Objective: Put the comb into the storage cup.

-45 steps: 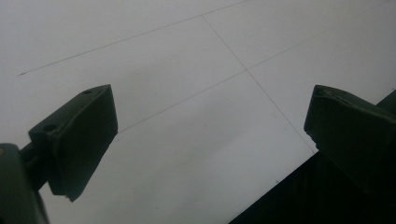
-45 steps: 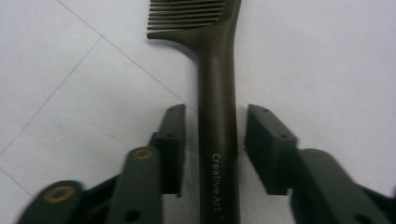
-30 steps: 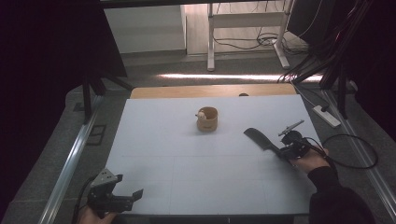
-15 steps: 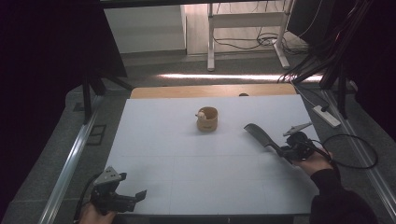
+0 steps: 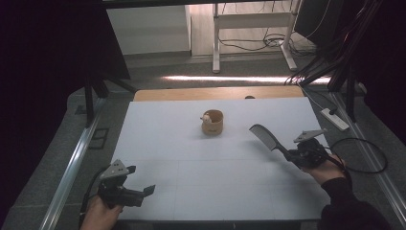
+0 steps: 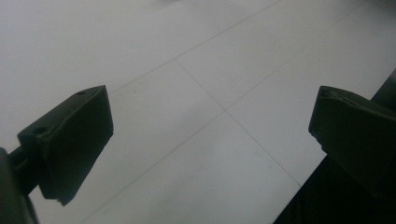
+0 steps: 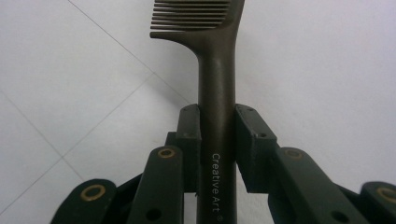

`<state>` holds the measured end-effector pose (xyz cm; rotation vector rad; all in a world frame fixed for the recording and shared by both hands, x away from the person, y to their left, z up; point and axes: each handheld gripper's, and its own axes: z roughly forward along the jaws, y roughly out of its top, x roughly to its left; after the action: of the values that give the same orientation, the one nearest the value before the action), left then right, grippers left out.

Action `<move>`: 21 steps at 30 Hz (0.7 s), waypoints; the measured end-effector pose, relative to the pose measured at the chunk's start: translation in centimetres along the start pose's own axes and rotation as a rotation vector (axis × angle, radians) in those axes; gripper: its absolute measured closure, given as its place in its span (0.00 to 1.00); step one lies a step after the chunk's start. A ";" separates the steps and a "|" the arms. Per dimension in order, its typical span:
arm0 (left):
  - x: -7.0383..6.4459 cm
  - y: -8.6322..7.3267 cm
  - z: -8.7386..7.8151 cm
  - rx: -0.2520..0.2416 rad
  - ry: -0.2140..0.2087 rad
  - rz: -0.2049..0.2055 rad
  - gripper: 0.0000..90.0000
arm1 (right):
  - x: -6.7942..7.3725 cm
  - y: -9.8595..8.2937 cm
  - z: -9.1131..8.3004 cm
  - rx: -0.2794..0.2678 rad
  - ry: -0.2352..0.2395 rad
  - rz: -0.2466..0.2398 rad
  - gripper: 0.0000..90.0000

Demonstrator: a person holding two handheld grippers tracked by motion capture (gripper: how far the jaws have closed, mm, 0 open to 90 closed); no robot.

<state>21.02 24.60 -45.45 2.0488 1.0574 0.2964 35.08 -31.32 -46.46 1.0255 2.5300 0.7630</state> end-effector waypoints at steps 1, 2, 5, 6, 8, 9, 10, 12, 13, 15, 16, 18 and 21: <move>0.1 0.3 0.1 -0.005 -0.002 0.002 0.01 | 0.0 -0.1 -0.2 -0.007 0.001 -0.002 0.81; 0.2 0.5 0.2 -0.004 -0.005 0.003 0.01 | 0.1 -0.1 -0.4 -0.015 -0.001 0.001 0.81; 0.3 1.3 0.7 -0.002 -0.007 0.021 0.00 | 0.2 -0.3 -0.8 -0.036 -0.002 0.000 0.81; 0.4 1.5 0.8 -0.001 -0.011 0.024 0.00 | 0.2 -0.3 -0.9 -0.041 -0.003 0.000 0.81; 0.5 1.9 1.2 -0.009 -0.024 0.021 0.00 | 0.3 -0.4 -1.1 -0.049 -0.004 -0.005 0.81; 0.5 2.1 1.3 -0.011 -0.032 0.019 0.00 | 0.3 -0.4 -1.2 -0.053 -0.004 -0.005 0.81; 0.6 2.4 1.5 -0.013 -0.037 0.019 0.00 | 0.4 -0.4 -1.3 -0.057 -0.004 -0.008 0.81; 0.6 2.9 1.7 -0.018 -0.047 0.020 0.00 | 0.5 -0.4 -1.4 -0.066 -0.002 -0.014 0.81; 0.6 3.1 1.8 -0.019 -0.054 0.022 0.00 | 0.6 -0.4 -1.5 -0.071 -0.003 -0.018 0.81; 0.7 3.7 2.0 -0.025 -0.068 0.024 0.00 | 0.8 -0.3 -1.7 -0.080 -0.002 -0.019 0.81; 0.7 3.9 2.1 -0.031 -0.074 0.023 0.00 | 0.8 -0.3 -1.8 -0.087 -0.001 -0.028 0.81; 0.8 4.4 2.3 -0.039 -0.083 0.025 0.00 | 1.0 -0.2 -1.9 -0.097 0.002 -0.034 0.81; 0.9 5.1 2.7 -0.036 -0.092 0.029 0.00 | 1.4 -0.1 -2.1 -0.113 0.006 -0.045 0.81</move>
<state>25.94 22.11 -43.52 2.0270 0.9612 0.2323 33.11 -31.16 -44.91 0.9274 2.4748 0.8868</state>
